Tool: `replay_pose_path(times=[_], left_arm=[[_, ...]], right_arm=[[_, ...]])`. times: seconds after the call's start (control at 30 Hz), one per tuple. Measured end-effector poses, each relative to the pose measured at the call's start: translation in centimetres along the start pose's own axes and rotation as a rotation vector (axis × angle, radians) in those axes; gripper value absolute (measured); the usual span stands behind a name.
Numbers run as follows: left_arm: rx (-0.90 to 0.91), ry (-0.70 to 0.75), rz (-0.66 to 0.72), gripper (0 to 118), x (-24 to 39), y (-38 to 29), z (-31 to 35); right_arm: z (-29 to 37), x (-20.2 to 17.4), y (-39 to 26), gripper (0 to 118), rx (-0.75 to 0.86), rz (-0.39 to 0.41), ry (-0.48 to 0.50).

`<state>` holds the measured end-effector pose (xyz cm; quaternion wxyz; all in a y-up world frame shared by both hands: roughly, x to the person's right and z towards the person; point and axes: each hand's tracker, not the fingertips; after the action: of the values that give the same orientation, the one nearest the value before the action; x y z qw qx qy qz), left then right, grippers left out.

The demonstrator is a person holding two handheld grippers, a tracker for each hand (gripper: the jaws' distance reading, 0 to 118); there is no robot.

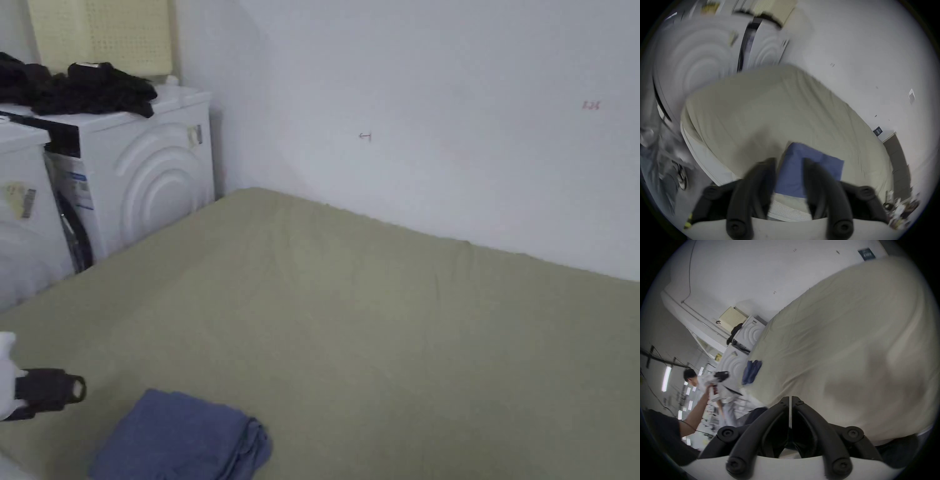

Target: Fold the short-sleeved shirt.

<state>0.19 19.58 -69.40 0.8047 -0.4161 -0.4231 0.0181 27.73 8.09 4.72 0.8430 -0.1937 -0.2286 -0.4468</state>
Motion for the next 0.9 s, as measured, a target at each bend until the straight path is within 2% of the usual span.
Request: replay_pose_path(times=[0.1, 0.27, 0.37, 0.43, 0.57, 0.7, 0.8, 0.9], left_arm=[[0.137, -0.002, -0.167, 17, 6.3, -1.5, 3.7], [0.507, -0.102, -0.435, 12, 21.0, -6.0, 10.0], [0.604, -0.195, -0.433, 12, 28.0, -8.9, 12.1], [0.633, -0.273, -0.437, 12, 31.6, -10.4, 12.6], [0.666, -0.225, -0.566, 12, 36.7, -14.2, 13.4], [0.653, -0.282, -0.552, 12, 38.1, -18.2, 14.6], [0.64, -0.251, -0.605, 12, 38.6, -19.5, 14.0], [0.618, -0.294, -0.609, 12, 39.4, -19.3, 13.7]], right_arm=[[3.4, -1.5, 2.6, 5, 0.105, 0.122, -0.146], [10.6, -8.8, 8.1, 4, 0.391, 0.458, -0.427], [14.3, -13.6, 10.2, 4, 0.589, 0.569, -0.535], [16.3, -15.8, 11.0, 4, 0.676, 0.607, -0.539], [18.4, -17.7, 11.2, 5, 0.727, 0.626, -0.595], [18.2, -16.4, 9.4, 8, 0.801, 0.623, -0.592], [16.9, -14.9, 9.1, 11, 0.737, 0.585, -0.572], [16.1, -14.2, 8.9, 12, 0.735, 0.586, -0.586]])
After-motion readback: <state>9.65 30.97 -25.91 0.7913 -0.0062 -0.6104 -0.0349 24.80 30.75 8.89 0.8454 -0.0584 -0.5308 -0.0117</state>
